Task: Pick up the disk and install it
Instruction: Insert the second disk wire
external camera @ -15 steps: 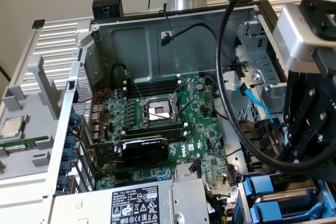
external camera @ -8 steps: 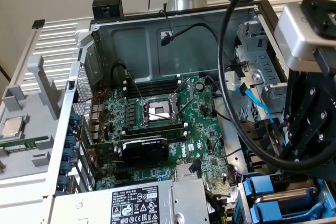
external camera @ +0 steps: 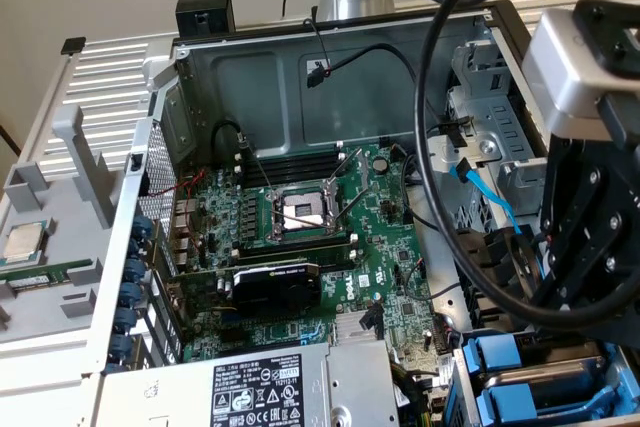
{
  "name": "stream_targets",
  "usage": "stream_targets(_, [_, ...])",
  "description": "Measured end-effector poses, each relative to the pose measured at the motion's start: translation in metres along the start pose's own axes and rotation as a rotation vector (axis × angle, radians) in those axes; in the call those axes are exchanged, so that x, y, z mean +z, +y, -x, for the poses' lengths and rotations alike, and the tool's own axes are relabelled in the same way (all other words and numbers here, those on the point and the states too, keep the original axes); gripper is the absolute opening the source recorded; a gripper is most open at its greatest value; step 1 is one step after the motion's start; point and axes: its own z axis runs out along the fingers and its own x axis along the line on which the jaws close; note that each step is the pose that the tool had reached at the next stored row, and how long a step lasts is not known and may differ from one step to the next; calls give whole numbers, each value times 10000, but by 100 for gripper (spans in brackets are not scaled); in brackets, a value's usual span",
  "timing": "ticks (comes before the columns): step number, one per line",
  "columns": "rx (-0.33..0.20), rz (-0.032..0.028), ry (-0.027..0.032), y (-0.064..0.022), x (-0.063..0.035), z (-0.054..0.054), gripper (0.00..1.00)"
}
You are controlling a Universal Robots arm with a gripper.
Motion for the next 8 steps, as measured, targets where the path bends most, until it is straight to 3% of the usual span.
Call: stream_targets(8, [0, 0, 0, -3, 17, 0, 16])
